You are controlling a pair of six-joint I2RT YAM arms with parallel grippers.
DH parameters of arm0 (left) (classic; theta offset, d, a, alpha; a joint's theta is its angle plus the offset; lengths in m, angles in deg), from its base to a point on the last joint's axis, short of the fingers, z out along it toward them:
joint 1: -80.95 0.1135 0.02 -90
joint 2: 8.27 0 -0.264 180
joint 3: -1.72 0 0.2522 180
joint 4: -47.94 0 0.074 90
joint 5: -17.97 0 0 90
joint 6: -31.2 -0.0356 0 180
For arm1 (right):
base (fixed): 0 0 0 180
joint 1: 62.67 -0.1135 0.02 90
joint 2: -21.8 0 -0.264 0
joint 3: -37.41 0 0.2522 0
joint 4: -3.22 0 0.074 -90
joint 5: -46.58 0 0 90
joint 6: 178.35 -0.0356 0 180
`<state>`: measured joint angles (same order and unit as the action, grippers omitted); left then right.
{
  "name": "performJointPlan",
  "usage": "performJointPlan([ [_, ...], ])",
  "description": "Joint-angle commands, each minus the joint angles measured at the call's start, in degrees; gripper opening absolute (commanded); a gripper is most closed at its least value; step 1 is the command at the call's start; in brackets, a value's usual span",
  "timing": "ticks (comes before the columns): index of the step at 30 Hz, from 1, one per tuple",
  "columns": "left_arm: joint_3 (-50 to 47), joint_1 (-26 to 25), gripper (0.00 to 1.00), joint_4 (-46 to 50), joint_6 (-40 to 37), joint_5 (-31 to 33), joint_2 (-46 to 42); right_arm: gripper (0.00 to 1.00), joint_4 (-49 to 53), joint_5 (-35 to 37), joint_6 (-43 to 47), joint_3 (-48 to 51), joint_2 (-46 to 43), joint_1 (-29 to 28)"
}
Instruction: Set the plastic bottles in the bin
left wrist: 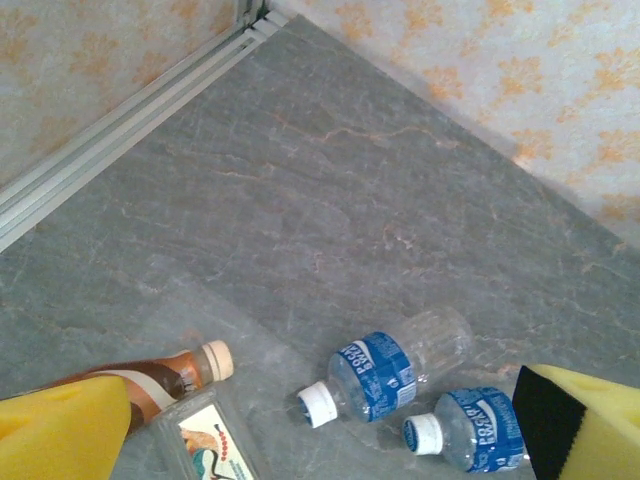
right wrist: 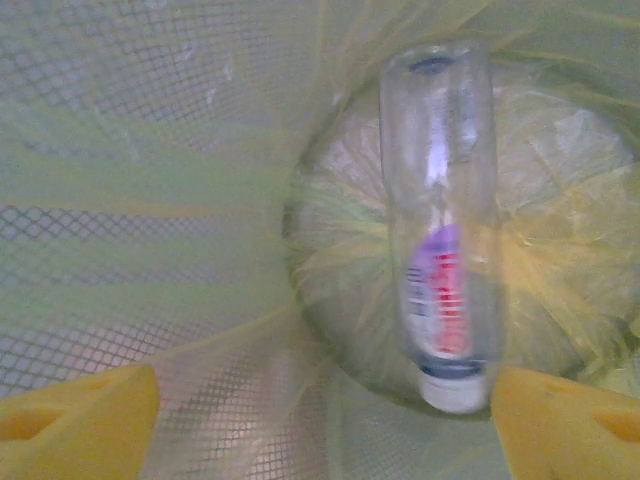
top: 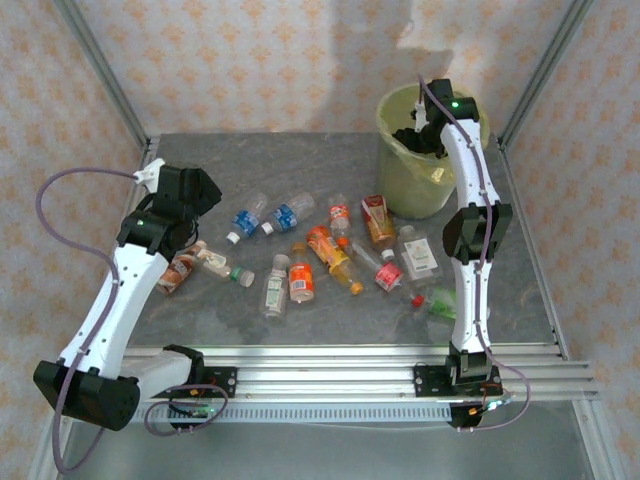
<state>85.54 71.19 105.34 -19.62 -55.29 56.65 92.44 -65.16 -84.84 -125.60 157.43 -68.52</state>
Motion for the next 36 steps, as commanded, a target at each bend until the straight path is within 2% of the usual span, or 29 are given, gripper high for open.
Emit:
performJointPlan([
  [1,-1.7,1.7,1.00,3.1,1.7,-0.4,0.1,0.89,1.1,4.7,-0.2,-1.9,-1.7,-0.2],
  [7,-7.9,8.1,1.00,2.2,1.3,-9.3,-1.9,0.99,0.3,10.1,-1.7,-2.7,-5.4,-0.2],
  [11,-9.6,13.4,1.00,3.2,-2.6,-13.6,-1.2,0.99,0.0,15.6,-2.7,-2.6,-8.9,-0.2],
  [15,-10.8,18.4,1.00,5.2,-0.3,-17.3,-0.2,0.99,-0.2,21.3,-4.1,-1.0,-12.5,-0.2],
  [21,-19.4,27.4,1.00,2.9,15.9,-25.2,-1.9,0.99,-4.6,22.8,-4.6,9.2,-19.6,-0.2],
  [25,-25.0,27.6,1.00,0.0,27.1,-25.7,-4.1,0.99,-6.7,23.3,-4.6,14.4,-23.5,-0.2],
  [30,-27.9,27.6,1.00,-1.0,34.5,-22.8,-6.8,0.99,-7.9,24.3,-4.2,18.2,-26.9,-0.2],
  [36,-33.4,27.6,1.00,-6.5,44.5,-21.2,-10.2,0.99,-9.5,23.3,-4.5,21.1,-29.5,-0.2],
])
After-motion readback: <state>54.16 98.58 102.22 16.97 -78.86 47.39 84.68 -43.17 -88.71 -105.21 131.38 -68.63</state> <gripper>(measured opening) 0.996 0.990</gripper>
